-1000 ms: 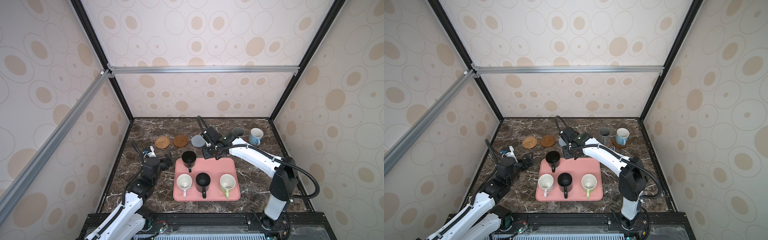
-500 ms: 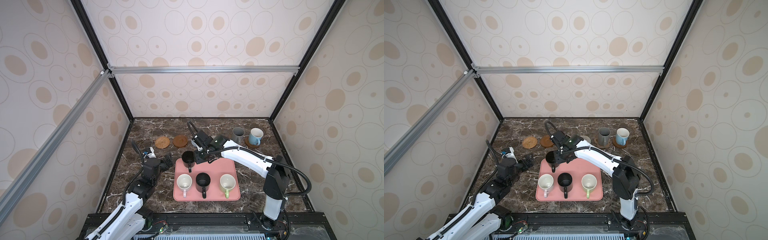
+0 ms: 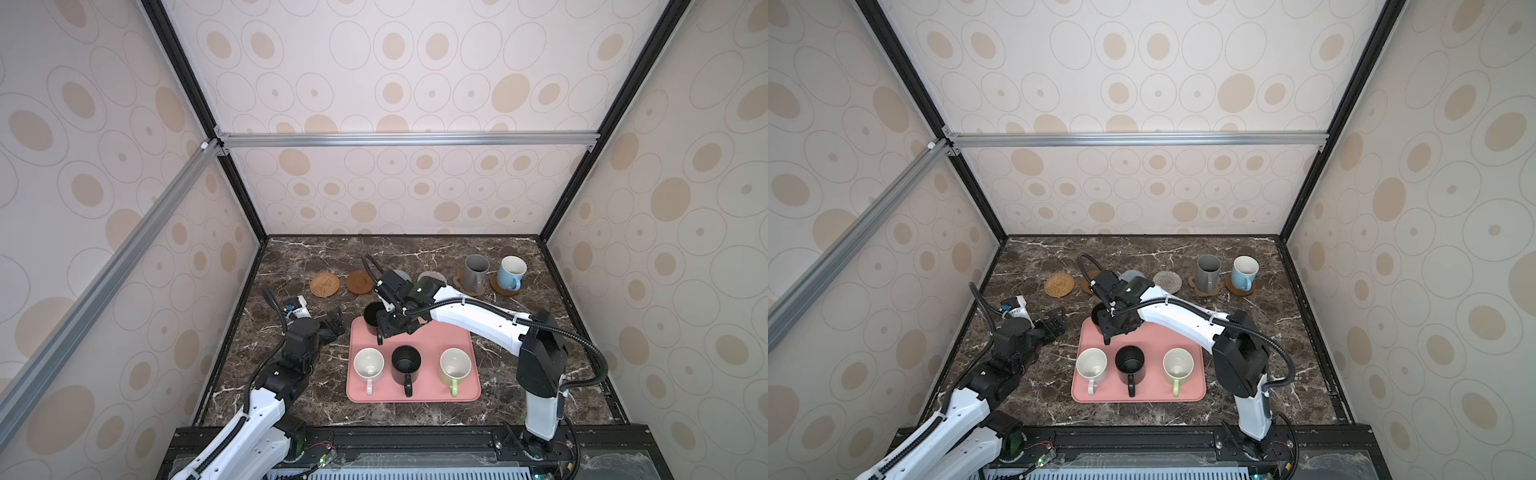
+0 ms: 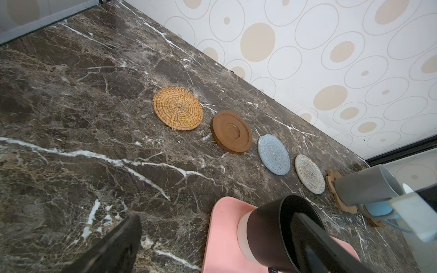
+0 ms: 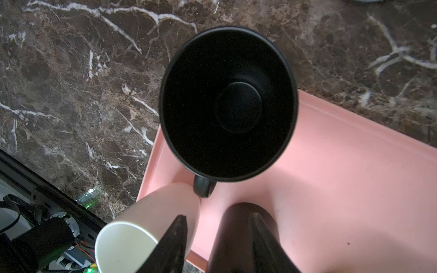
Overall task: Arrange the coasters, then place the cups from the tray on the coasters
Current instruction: 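Move the right gripper over the black mug on the pink tray, then lower the right gripper onto the black mug rim and close it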
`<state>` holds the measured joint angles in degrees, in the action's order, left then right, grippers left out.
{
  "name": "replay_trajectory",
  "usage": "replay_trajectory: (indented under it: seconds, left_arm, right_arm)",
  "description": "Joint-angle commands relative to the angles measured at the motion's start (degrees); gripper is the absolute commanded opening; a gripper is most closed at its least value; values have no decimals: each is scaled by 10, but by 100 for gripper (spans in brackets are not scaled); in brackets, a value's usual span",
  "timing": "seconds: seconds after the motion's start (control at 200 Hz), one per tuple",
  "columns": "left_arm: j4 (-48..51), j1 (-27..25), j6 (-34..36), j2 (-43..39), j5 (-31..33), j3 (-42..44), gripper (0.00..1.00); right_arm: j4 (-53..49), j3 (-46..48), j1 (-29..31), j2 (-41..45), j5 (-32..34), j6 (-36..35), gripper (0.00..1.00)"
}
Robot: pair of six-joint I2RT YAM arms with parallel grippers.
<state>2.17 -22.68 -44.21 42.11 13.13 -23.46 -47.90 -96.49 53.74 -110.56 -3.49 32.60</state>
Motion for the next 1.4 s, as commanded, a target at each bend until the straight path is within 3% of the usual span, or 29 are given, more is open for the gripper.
replay_trajectory:
  seconds: [0.0, 0.735, 1.176, 1.396]
  left_arm:
    - [-10, -4, -14, -5, 8, 2, 100]
    - [-29, -4, -14, 5, 7, 4, 100]
    - [-28, -4, -18, 3, 8, 8, 100]
    - [-32, -4, -21, 3, 6, 11, 100]
  right_arm:
    - [-1, -10, 6, -12, -8, 15, 46]
    - [-31, -62, 9, -82, -4, 8, 46]
    - [-77, -64, 8, -77, 89, 1, 45]
    - [-79, -71, 9, -82, 84, -5, 44]
